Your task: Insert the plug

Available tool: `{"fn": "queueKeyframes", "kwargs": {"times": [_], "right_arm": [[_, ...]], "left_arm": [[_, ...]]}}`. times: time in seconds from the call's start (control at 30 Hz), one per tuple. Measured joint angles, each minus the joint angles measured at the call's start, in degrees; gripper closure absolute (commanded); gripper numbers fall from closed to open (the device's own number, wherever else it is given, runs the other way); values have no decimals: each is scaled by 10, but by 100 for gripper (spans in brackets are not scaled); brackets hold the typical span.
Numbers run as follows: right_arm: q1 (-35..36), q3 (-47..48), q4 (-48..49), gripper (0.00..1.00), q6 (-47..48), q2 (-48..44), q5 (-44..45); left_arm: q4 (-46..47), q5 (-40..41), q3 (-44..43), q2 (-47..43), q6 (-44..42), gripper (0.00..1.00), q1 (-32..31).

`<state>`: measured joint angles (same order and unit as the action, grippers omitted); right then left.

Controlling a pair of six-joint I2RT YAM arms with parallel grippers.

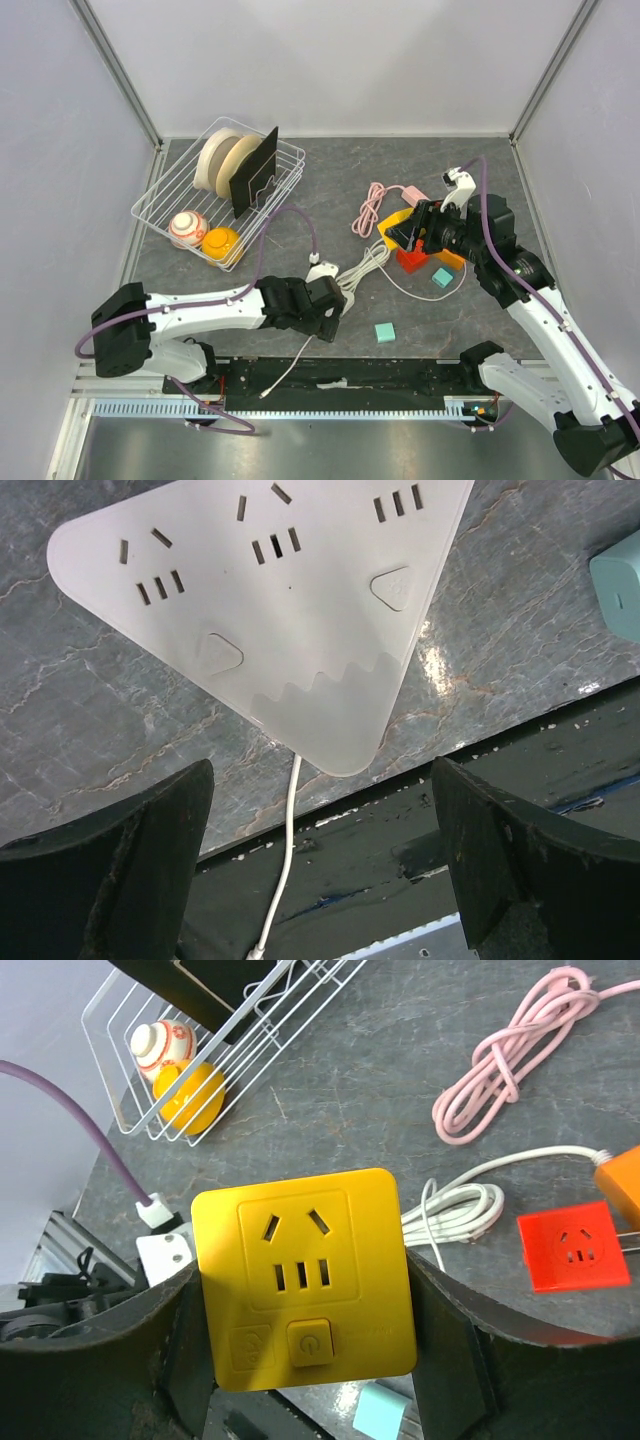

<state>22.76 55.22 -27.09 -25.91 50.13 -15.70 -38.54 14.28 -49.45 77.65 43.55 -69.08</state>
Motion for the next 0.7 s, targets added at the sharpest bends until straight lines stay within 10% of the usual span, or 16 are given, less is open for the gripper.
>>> {"fn": "queueKeyframes", "kwargs": {"times": [0.7], "right_arm": [[-11, 0, 0, 100, -17, 4, -10]], "left_arm": [[1, 27, -14, 72, -135, 4, 81]]}}
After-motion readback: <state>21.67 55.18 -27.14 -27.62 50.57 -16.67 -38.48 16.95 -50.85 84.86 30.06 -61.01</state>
